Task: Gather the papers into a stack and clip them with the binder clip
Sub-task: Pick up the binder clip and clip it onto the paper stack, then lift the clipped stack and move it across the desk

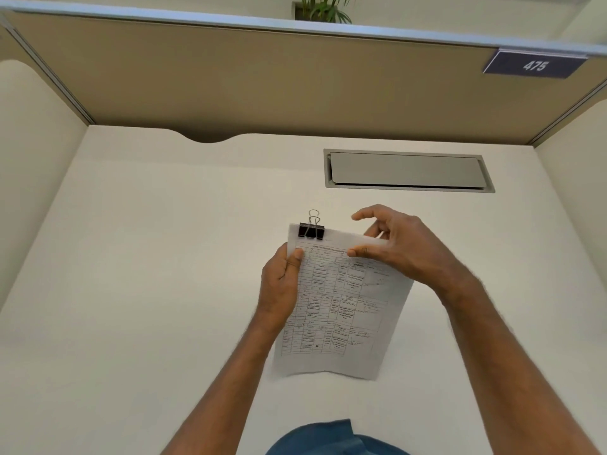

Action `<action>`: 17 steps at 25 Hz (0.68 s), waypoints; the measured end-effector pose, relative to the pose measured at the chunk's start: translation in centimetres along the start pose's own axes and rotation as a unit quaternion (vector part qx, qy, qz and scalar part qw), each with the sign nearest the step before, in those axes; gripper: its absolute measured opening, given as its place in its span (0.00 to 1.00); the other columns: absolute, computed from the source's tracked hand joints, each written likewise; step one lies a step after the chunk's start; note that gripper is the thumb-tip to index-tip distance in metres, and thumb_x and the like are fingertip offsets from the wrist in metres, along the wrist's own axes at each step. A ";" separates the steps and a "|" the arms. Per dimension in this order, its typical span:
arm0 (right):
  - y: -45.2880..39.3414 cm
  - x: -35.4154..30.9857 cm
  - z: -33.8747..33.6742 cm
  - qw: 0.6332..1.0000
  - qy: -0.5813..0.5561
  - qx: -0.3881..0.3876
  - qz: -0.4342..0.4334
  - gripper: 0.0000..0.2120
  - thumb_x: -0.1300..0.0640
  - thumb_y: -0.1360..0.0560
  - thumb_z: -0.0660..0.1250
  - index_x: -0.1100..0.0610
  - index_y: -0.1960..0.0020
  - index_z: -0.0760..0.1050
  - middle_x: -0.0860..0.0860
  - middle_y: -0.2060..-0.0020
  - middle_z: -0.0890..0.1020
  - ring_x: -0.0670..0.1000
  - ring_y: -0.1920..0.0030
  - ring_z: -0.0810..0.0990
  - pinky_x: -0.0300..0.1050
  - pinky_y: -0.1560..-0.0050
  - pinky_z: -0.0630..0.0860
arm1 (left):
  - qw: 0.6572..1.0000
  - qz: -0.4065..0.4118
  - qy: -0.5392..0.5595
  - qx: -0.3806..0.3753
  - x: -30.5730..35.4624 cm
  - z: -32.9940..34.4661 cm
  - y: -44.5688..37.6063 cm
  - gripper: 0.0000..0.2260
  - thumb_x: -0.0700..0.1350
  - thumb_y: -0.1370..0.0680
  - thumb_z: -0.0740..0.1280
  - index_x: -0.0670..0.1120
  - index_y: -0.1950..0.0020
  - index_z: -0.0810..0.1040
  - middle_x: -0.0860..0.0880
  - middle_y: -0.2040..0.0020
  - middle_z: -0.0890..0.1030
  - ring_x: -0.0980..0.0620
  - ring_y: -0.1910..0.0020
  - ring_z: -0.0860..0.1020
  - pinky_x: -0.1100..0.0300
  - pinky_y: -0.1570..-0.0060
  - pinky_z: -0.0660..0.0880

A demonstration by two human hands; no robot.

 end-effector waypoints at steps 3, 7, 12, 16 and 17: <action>0.8 2.3 -1.2 0.997 -0.056 0.032 0.031 0.21 0.41 0.31 0.78 0.43 0.41 0.78 0.45 0.57 0.87 0.46 0.56 0.86 0.44 0.57 0.83 | 0.998 -0.039 0.039 0.018 -0.8 -1.5 -0.4 0.11 0.50 0.14 0.60 0.48 0.48 0.80 0.40 0.51 0.85 0.35 0.51 0.84 0.35 0.52 0.82; 2.0 4.0 0.9 0.937 -0.342 0.042 0.058 0.17 0.60 0.27 0.76 0.56 0.40 0.78 0.54 0.54 0.89 0.57 0.54 0.89 0.47 0.60 0.84 | 0.986 -0.095 0.131 0.048 -1.4 -2.7 -0.7 0.10 0.47 0.14 0.60 0.45 0.44 0.80 0.42 0.47 0.87 0.41 0.48 0.85 0.41 0.47 0.83; 4.7 5.8 7.2 0.890 -0.438 0.060 0.110 0.16 0.60 0.24 0.73 0.58 0.37 0.80 0.55 0.46 0.88 0.59 0.47 0.88 0.57 0.48 0.85 | 0.981 -0.107 0.150 0.059 -1.2 -3.1 -1.3 0.10 0.47 0.14 0.60 0.46 0.42 0.80 0.44 0.46 0.87 0.44 0.47 0.85 0.46 0.47 0.83; 7.0 7.0 10.7 0.871 -0.459 0.088 0.153 0.13 0.58 0.22 0.72 0.56 0.38 0.80 0.53 0.47 0.88 0.56 0.47 0.88 0.53 0.49 0.85 | 0.983 -0.106 0.136 0.068 -1.3 -3.7 -1.9 0.10 0.46 0.14 0.59 0.47 0.43 0.80 0.46 0.49 0.87 0.48 0.51 0.86 0.48 0.50 0.83; 7.4 7.5 11.4 0.871 -0.454 0.093 0.162 0.13 0.58 0.22 0.71 0.55 0.38 0.80 0.53 0.46 0.88 0.55 0.46 0.88 0.54 0.47 0.84 | 0.982 -0.110 0.137 0.072 -1.3 -3.8 -2.0 0.10 0.46 0.14 0.59 0.47 0.42 0.80 0.47 0.49 0.87 0.49 0.51 0.86 0.50 0.50 0.83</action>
Point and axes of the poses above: each hand's wrist, its own y-axis away from the middle knuckle, its own z-axis out of the palm, x = y × z, the point moved 9 cm from there along -y, towards the middle knuckle
